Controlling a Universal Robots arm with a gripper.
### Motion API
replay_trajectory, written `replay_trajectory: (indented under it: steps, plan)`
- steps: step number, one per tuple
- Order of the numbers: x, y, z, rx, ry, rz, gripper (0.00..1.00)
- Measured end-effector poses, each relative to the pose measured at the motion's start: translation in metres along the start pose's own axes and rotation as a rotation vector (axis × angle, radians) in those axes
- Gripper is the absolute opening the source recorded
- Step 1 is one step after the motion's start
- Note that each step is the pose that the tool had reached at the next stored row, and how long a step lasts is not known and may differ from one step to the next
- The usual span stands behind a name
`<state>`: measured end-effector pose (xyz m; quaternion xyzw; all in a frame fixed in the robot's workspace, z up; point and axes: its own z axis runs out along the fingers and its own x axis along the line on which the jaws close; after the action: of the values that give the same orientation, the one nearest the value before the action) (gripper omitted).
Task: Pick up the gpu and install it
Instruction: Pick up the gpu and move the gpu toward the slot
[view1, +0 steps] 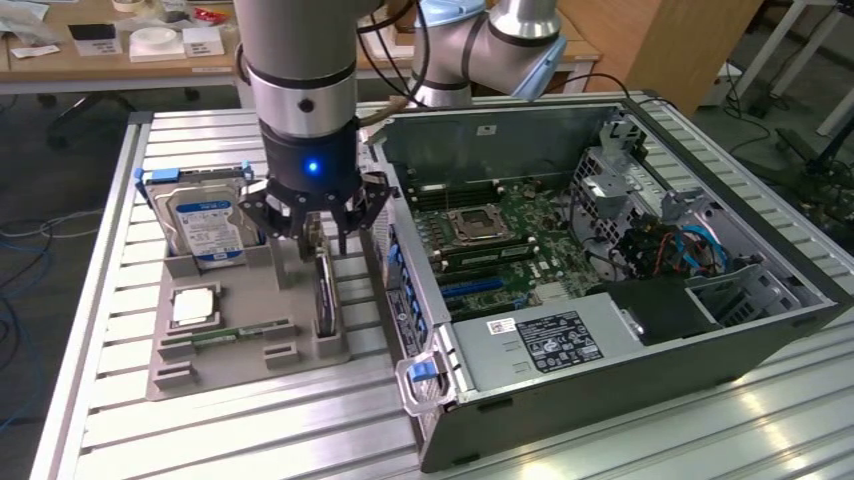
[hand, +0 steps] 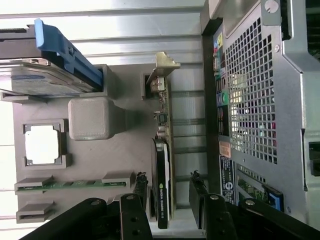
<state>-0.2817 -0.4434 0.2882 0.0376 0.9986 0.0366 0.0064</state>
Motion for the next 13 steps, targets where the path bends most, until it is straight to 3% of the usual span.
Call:
replay_trajectory:
  steps: [9, 13]
  plan:
    - [0.001, -0.0011, 0.0147, 0.0001, 0.0005, 0.0, 0.47]
    - [0.001, -0.0012, 0.0152, 0.0001, 0.0006, 0.0, 0.47]
